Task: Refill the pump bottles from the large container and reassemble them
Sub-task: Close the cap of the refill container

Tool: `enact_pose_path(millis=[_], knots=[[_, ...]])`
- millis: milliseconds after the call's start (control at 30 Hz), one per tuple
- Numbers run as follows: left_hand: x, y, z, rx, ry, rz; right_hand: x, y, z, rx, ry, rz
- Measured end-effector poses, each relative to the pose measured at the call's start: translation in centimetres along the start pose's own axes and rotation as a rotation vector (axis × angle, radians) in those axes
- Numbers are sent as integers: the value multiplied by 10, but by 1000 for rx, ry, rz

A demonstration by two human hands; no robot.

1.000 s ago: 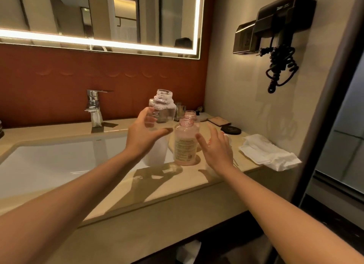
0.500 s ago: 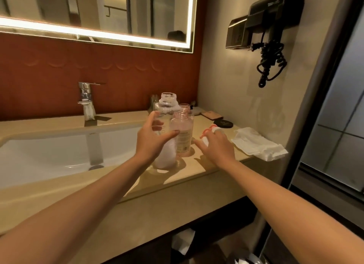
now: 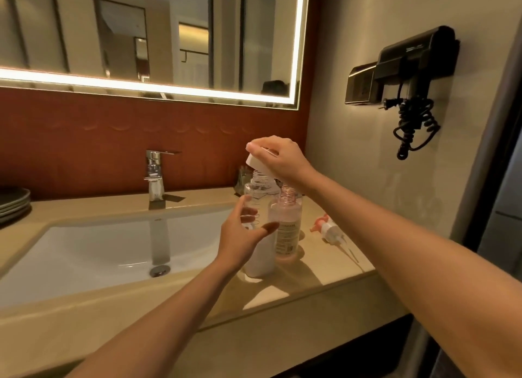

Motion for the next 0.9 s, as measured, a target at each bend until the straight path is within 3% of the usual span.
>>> enact_pose_path(millis=[300,900], knots=[[0,3,-9,-20,-70,-41,15,7,3,-49,-61,-203],[0,4,-9,-48,-65,-69,20,1,0,-115,-77,-223]])
Point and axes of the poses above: each hand's wrist, its own y-axis towards the middle knuckle, its own x-axis out of the palm, z = x × y, the point moved 7 cm from there along y, towards the middle knuckle, and after that the axes turned 2 degrees about -y, right-handed, at the moved point
